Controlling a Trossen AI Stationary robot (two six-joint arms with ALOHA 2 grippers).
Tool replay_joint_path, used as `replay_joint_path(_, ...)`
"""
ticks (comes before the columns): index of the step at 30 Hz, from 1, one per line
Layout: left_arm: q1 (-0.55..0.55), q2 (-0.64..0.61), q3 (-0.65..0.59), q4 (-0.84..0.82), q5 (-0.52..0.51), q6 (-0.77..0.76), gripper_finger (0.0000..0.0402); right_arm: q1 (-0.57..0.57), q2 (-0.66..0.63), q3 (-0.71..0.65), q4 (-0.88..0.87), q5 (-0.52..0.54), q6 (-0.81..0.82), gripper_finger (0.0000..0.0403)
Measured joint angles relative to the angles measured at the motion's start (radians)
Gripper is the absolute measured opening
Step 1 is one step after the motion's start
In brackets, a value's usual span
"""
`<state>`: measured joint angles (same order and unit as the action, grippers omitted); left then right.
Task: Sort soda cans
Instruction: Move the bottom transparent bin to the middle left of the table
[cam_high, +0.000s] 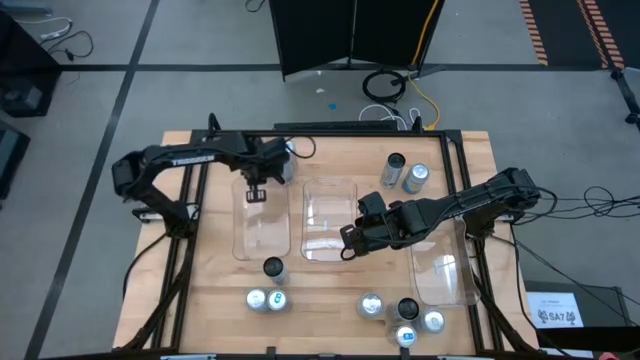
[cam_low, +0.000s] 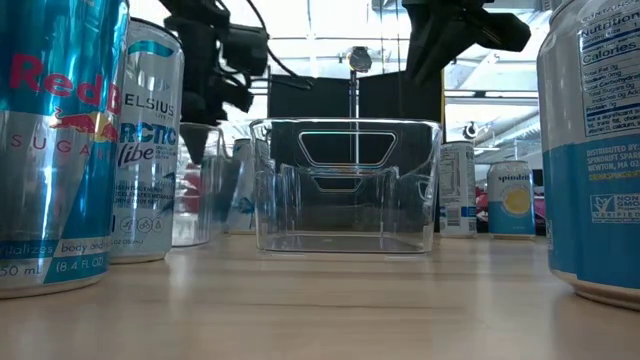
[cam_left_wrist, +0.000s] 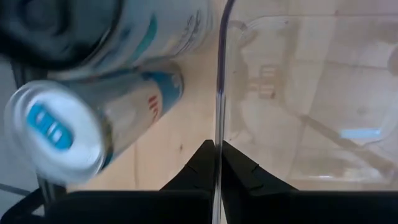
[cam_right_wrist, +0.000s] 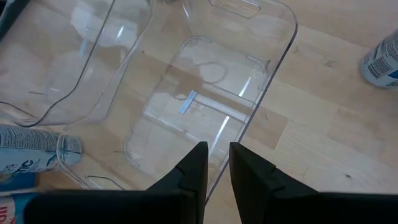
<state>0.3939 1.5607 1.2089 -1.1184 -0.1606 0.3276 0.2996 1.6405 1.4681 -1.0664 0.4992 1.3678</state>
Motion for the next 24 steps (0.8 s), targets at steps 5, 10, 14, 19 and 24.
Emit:
replay_joint_path(5,0.0,0.041,0.004,0.018,0.032,0.023,0.0012,0.0,0.0,0.0,0.0,0.0,0.0,0.0059)
replay_joint_path(10,0.0,0.05,0.004,0.055,0.033,0.03,0.0019,0.0,0.0,0.0,0.0,0.0,0.0,0.0059)
replay_joint_path(14,-0.001,0.05,0.004,0.083,0.039,0.056,0.0034,0.0,0.0,0.0,0.0,0.0,0.0,0.0059)
replay_joint_path(19,0.0,0.05,0.004,0.085,0.053,0.049,0.0037,0.0,0.0,0.0,0.0,0.0,0.0,0.0059)
replay_joint_path(24,0.0,0.05,0.004,0.086,0.056,0.047,0.0039,0.0,0.0,0.0,0.0,0.0,0.0,0.0059)
